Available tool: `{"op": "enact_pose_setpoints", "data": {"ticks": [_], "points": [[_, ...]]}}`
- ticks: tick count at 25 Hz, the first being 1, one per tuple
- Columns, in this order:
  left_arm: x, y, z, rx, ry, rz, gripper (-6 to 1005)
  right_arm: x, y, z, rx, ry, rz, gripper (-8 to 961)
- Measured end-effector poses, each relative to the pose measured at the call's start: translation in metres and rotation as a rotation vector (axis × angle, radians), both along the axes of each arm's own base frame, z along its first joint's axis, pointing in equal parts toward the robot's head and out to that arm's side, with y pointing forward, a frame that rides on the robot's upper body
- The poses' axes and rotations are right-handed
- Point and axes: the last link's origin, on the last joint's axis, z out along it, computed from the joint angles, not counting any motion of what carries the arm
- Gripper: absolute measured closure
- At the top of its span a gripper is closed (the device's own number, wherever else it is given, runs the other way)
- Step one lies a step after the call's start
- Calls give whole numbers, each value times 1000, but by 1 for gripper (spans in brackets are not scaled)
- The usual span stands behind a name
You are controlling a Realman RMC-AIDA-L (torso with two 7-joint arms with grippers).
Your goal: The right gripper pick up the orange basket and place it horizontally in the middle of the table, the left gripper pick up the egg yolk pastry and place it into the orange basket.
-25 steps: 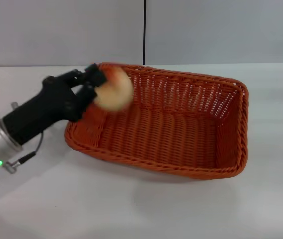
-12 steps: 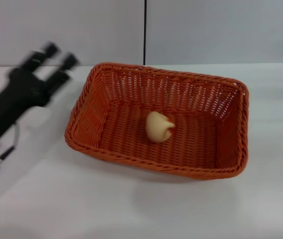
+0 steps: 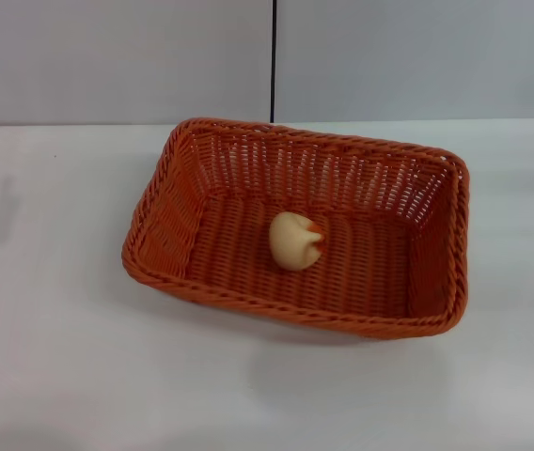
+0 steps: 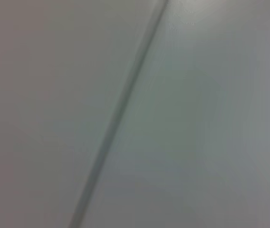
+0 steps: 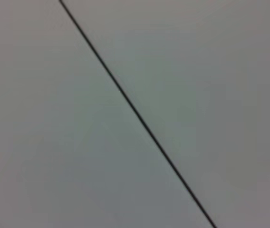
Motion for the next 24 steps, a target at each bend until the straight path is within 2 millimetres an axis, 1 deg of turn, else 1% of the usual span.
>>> {"op": "enact_pose_setpoints", "data": {"ticks": [1,8,24], "points": [[-2,-4,2,41,17,32,186,1,-1,1,7,2,-4,588],[-4,-7,3,77,81,72,186,3,-2,4,20,4,-11,588],[3,-2,6,111,78,44,186,5,-5,8,47,23,-18,588]]}}
